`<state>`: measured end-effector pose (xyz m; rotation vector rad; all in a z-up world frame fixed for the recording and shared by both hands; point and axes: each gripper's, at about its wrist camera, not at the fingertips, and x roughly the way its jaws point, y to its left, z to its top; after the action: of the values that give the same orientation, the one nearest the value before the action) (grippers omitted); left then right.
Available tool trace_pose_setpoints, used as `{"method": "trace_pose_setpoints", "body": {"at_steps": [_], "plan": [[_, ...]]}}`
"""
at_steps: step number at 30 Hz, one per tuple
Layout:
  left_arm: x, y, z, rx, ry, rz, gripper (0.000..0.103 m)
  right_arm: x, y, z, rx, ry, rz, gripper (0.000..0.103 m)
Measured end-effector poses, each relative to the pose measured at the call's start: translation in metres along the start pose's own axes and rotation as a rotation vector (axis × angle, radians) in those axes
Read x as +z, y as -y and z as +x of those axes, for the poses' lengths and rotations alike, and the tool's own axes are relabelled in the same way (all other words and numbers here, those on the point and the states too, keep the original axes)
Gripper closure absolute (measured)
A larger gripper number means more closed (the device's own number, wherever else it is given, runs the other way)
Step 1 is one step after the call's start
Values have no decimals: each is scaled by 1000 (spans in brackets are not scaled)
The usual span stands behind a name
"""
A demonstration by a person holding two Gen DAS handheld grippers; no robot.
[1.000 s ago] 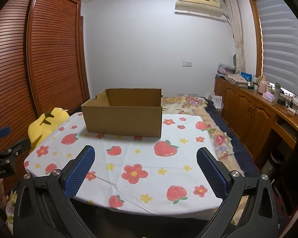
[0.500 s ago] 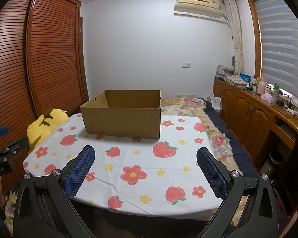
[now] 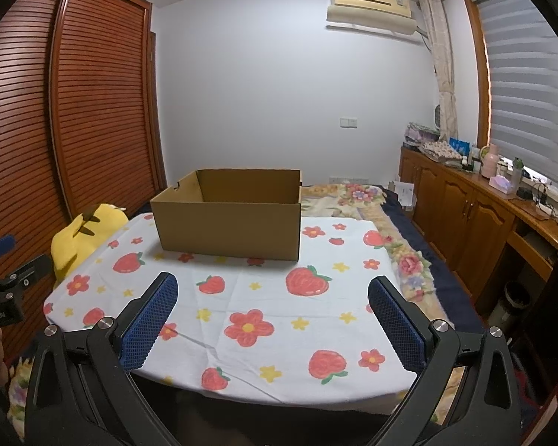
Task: Organize snacks
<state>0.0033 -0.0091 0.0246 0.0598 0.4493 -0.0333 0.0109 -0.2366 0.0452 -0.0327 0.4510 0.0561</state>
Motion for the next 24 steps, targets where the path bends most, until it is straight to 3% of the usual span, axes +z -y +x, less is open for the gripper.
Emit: {"method": "trace_pose_setpoints", "body": {"at_steps": [24], "plan": [[1, -2, 2, 0, 3, -1, 0, 2, 2, -2, -11, 12, -8, 0]]}}
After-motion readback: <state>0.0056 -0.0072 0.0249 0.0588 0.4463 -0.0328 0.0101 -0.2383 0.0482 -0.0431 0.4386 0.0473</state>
